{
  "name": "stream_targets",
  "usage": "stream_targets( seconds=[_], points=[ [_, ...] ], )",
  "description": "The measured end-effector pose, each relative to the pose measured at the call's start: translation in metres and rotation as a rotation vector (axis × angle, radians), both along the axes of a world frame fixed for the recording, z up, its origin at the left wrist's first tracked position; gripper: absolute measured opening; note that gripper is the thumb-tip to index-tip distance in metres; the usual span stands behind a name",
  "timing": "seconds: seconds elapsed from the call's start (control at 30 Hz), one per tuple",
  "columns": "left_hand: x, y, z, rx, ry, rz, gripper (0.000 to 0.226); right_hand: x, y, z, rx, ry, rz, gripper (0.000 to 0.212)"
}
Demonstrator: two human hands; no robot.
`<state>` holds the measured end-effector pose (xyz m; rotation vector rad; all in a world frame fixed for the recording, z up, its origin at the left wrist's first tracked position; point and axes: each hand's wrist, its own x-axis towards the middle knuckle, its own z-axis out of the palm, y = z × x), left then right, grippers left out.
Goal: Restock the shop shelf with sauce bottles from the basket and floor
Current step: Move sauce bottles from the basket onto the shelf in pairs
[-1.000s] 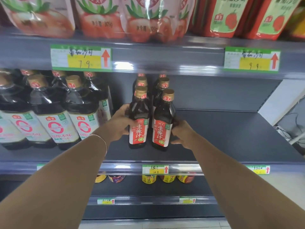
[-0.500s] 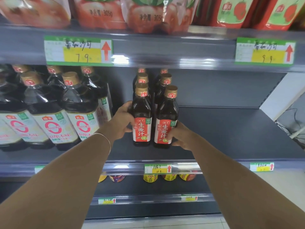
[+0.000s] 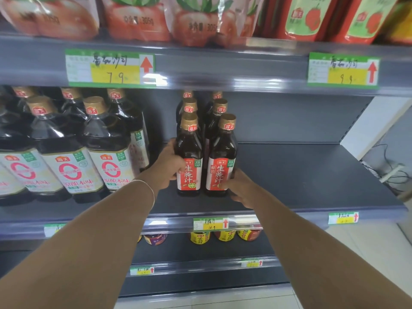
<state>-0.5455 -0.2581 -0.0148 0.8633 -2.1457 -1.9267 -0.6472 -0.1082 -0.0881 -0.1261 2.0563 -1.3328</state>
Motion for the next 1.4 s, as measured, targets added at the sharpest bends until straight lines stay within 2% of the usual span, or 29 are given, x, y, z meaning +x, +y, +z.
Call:
stream_targets(
  seconds=[0.27, 0.43, 0.53, 0.6, 0.7, 0.73, 0.77, 0.87, 0.97, 1.2, 1.3, 1.4],
  points=[
    [0.002, 0.001, -0.004, -0.047, -0.002, -0.003, 0.07, 0.01, -0.001, 0.002, 0.07, 0.128, 0.003, 0.059],
    [0.012, 0.002, -0.022, -0.114, 0.049, 0.103, 0.071, 0.016, 0.007, 0.002, 0.105, 0.163, 0.004, 0.064],
    [0.022, -0.002, -0.031, -0.181, -0.02, 0.123, 0.073, 0.022, 0.012, 0.007, 0.211, 0.254, 0.011, 0.061],
    [0.038, -0.001, -0.033, -0.423, -0.098, 0.027, 0.062, 0.03, 0.018, 0.014, 0.403, 0.372, 0.08, 0.049],
    [0.078, 0.005, -0.031, -1.159, -0.309, -0.299, 0.047, 0.053, 0.028, 0.027, 0.735, 0.587, 0.301, 0.032],
    [0.094, 0.008, -0.032, -1.302, -0.371, -0.4, 0.043, 0.063, 0.03, 0.029, 0.782, 0.655, 0.406, 0.031],
    [0.112, 0.011, -0.035, -1.351, -0.434, -0.452, 0.038, 0.076, 0.03, 0.03, 0.775, 0.708, 0.518, 0.032],
    [0.171, 0.025, -0.048, -1.304, -0.587, -0.436, 0.027, 0.125, 0.026, 0.027, 0.699, 0.772, 0.863, 0.038],
    [0.238, 0.039, -0.065, -1.182, -0.707, -0.338, 0.029, 0.185, 0.013, 0.008, 0.683, 0.828, 1.104, 0.032],
    [0.44, 0.04, -0.114, -0.878, -0.811, -0.064, 0.033, 0.346, -0.048, -0.043, 0.564, 0.992, 1.394, 0.032],
    [0.536, 0.034, -0.132, -0.745, -0.937, 0.096, 0.034, 0.427, -0.084, -0.066, 0.478, 1.004, 1.5, 0.028],
    [0.625, 0.032, -0.15, -0.632, -1.041, 0.222, 0.033, 0.511, -0.116, -0.088, 0.432, 0.947, 1.6, 0.035]
  ],
)
